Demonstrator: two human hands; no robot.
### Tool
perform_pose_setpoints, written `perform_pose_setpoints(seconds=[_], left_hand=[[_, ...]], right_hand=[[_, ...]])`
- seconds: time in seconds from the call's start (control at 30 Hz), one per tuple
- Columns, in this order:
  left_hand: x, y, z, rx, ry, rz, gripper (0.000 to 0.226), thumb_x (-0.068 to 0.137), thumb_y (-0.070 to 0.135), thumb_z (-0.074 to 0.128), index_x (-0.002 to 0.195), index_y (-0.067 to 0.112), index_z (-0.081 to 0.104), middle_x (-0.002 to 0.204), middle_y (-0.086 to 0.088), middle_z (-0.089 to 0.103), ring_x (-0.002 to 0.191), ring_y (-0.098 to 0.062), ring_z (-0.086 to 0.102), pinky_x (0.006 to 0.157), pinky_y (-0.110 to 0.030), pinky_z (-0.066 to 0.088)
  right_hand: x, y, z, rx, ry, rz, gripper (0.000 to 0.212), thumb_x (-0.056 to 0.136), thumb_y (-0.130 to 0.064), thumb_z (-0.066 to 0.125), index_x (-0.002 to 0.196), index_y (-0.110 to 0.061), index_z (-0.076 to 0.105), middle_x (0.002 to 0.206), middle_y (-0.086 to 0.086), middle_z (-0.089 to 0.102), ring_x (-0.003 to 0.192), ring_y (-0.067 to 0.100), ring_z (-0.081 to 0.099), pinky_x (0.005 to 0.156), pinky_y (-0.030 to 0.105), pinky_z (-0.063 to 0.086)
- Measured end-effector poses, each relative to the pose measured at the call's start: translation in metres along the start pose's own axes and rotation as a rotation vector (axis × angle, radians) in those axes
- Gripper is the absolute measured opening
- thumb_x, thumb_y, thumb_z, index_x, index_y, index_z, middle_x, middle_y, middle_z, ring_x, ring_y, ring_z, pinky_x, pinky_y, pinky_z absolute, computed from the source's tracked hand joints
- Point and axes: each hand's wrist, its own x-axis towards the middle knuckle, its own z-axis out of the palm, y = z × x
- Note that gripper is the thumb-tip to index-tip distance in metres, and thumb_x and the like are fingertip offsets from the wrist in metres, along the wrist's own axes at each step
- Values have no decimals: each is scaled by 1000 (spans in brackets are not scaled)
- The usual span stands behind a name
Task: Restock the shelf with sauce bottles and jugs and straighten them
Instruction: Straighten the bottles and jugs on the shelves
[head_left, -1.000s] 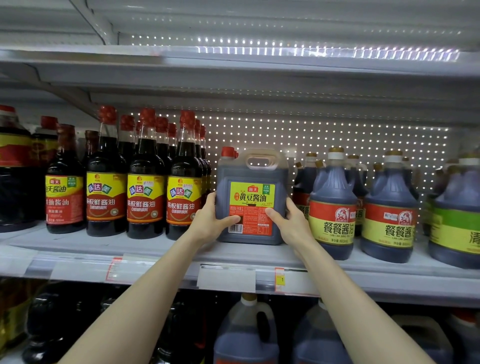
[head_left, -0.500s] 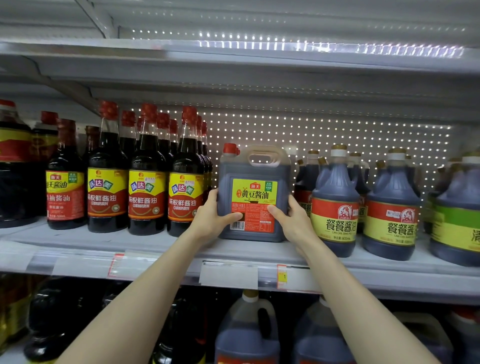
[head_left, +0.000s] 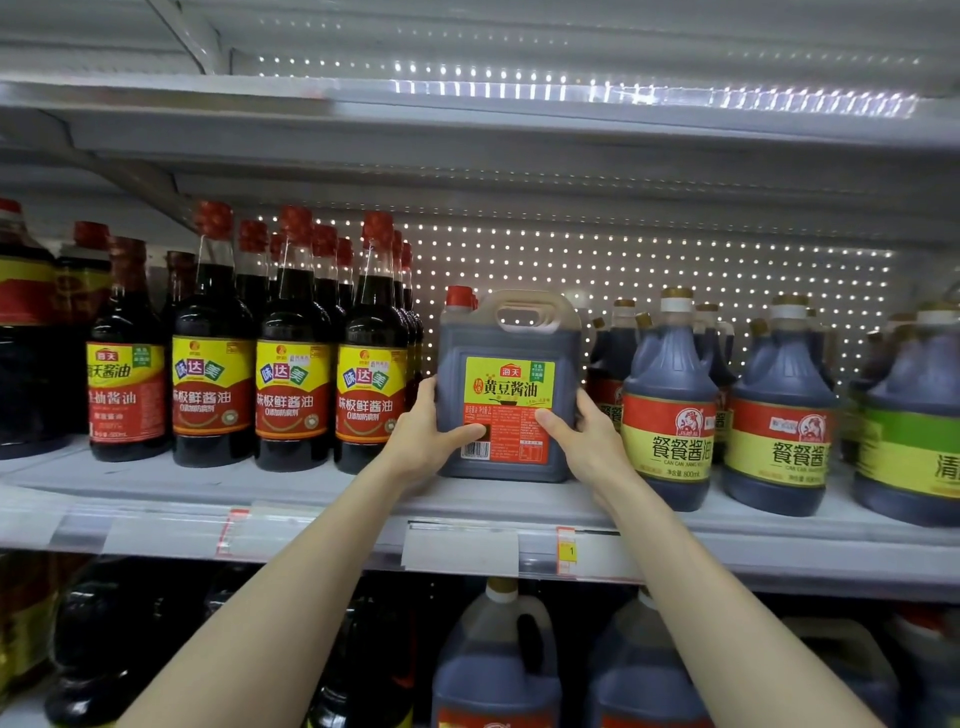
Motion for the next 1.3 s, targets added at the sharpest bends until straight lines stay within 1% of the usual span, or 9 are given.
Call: perform_pose_setpoints(seconds=[0.37, 0.57, 0.7, 0.8, 0.87, 0.93, 1.07, 1.17, 1.3], left_hand=[[1, -3, -4, -40, -11, -42, 77, 86, 20, 69, 146, 13, 21, 137, -8, 51, 119, -24, 55, 96, -38, 49], [-4, -1, -7, 0, 9, -98, 73, 84, 21, 72, 143, 10, 30, 136, -11, 51, 120, -28, 54, 98, -46, 49], [-16, 8, -1, 37, 245, -31, 65, 82, 25, 74, 134, 8, 38, 131, -13, 50, 116, -28, 53, 98, -47, 48], [-27, 23, 6, 7, 329, 20, 51, 84, 26, 73, 123, 8, 46, 124, -12, 52, 108, -24, 55, 92, -42, 49], [-36, 35, 16, -21, 281, 36, 48, 85, 24, 71, 123, 7, 47, 122, -11, 54, 102, -20, 54, 89, -37, 48], [-44, 47, 29, -38, 198, 55, 45, 85, 23, 71, 122, 7, 50, 118, -9, 56, 100, -21, 55, 89, -35, 47], [-53, 66, 61, -81, 72, 83, 46, 82, 22, 75, 119, 7, 52, 110, -9, 59, 94, -22, 58, 91, -40, 49], [-57, 75, 86, -84, 2, 65, 54, 81, 25, 76, 125, 9, 49, 113, -4, 55, 100, -20, 56, 91, -37, 49], [-60, 88, 120, -83, -59, 36, 69, 79, 25, 78, 136, 9, 43, 121, -5, 56, 103, -17, 56, 92, -32, 47]], right_hand=[[-2, -4, 4, -25, -24, 43, 72, 89, -40, 64, 150, -23, 30, 143, 2, 50, 126, 22, 53, 102, 46, 47], [-26, -20, -3, -16, 39, 48, 71, 90, -30, 66, 150, -16, 31, 145, 8, 47, 129, 24, 49, 103, 43, 47], [-46, -29, -26, -74, 118, -9, 56, 91, -28, 64, 141, -10, 45, 127, 9, 59, 118, 22, 57, 89, 26, 44], [-59, -33, -43, -38, 141, -36, 37, 90, -22, 66, 122, -5, 59, 102, 7, 66, 94, 22, 67, 73, 23, 49], [-69, -33, -58, -12, 154, -35, 22, 90, -19, 67, 107, -6, 65, 94, 8, 68, 79, 20, 67, 69, 26, 53], [-78, -28, -76, 29, 202, -33, 9, 89, -17, 67, 94, -11, 67, 89, 10, 70, 73, 20, 66, 77, 39, 55], [-89, -20, -111, 66, 247, -31, 5, 89, -20, 67, 86, -18, 64, 87, 5, 70, 75, 18, 67, 75, 37, 56], [-90, -13, -134, 48, 267, -51, 9, 87, -24, 69, 90, -18, 63, 87, -1, 66, 85, 20, 65, 77, 37, 56], [-79, -4, -155, -49, 237, -73, 35, 87, -29, 69, 117, -14, 58, 99, -2, 62, 93, 15, 61, 86, 42, 55]])
